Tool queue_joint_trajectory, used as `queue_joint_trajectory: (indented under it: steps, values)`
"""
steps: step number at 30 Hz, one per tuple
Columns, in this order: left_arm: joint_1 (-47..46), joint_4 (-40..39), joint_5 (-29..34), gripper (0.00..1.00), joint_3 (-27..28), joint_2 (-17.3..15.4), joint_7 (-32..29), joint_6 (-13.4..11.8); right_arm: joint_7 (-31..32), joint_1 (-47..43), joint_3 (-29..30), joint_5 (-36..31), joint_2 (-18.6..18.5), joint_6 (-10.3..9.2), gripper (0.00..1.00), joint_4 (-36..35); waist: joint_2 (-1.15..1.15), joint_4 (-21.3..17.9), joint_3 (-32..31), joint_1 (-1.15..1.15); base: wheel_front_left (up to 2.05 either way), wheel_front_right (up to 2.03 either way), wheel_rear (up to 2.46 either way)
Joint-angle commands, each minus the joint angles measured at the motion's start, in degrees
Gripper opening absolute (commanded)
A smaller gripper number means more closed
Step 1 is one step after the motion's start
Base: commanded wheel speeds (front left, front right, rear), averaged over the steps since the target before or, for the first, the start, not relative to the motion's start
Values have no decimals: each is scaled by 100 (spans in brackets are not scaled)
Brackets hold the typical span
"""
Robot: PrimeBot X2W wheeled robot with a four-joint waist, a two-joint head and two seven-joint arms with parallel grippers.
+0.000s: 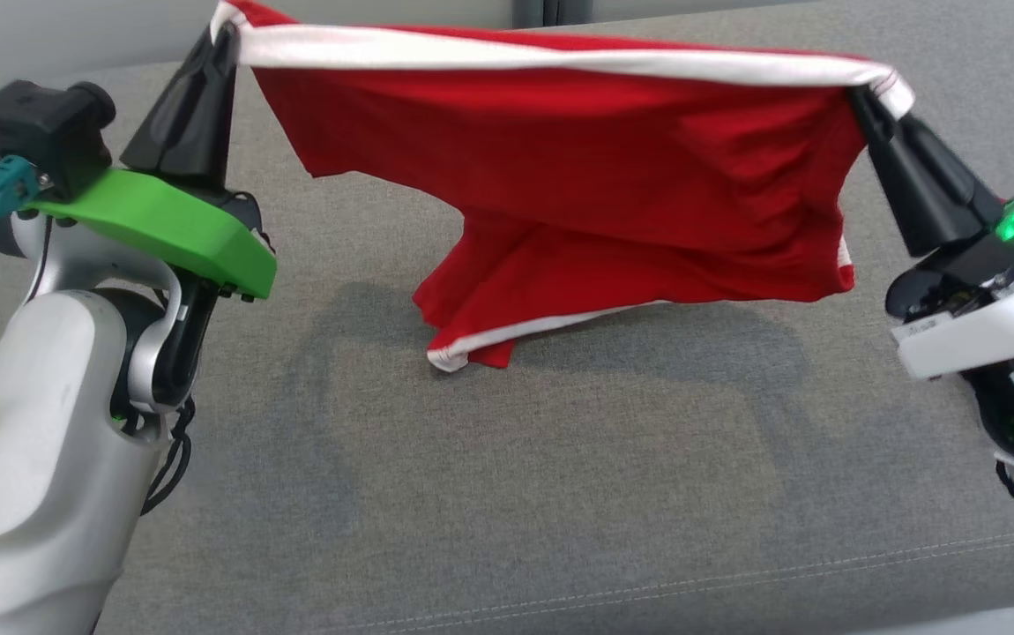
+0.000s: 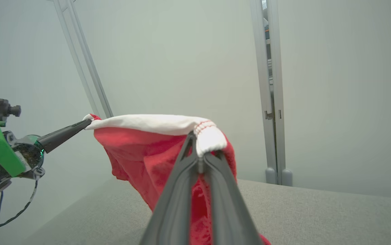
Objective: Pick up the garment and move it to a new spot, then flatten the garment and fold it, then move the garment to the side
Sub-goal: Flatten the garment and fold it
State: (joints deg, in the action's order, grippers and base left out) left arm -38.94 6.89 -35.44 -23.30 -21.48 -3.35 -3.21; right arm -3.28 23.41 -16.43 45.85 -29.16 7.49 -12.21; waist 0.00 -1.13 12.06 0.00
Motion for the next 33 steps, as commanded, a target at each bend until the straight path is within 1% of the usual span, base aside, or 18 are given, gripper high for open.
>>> queue_joint_trajectory:
  steps: [1,2,5,9,15,17,22,26,27,33]
  values:
    - [-97,-257,98,0,42,-82,-35,-120,-8,213,73,35,-53,-1,0,-7,0,-52,-166,0,0,0,0]
    - [-180,-644,191,0,57,-120,-103,-231,5,439,135,47,-56,-1,0,7,0,-46,-245,0,0,0,0]
    - [-273,-1100,314,0,62,-199,-216,-379,31,751,196,35,-45,-1,0,46,0,-34,-357,0,0,0,0]
    - [-385,-1588,444,0,36,-252,-377,-508,91,989,247,-17,-21,-1,0,130,0,-2,-474,0,0,0,0]
    - [-456,-1897,449,0,23,-282,-572,-602,85,1158,288,-65,92,-1,0,271,0,11,-477,0,0,0,0]
    - [-496,-1832,331,0,49,-204,-582,-576,48,1249,285,-102,151,-1,0,423,0,4,-441,0,0,0,0]
    - [-785,-1210,-25,0,107,13,-579,-402,-65,1708,139,-174,333,-1,0,1046,0,-35,-274,0,0,0,0]
    - [-1297,-374,-211,0,101,211,-620,-231,-56,2327,-96,-136,508,-1,0,1829,0,-73,-72,0,0,0,0]
    - [-1297,-374,-211,0,101,211,-620,-231,-56,2327,-96,-136,508,-1,0,1829,0,-73,-72,0,0,0,0]
    - [-2384,1324,-332,0,90,530,-753,-25,5,3663,-383,-185,832,-1,0,3381,0,-107,350,0,0,0,0]
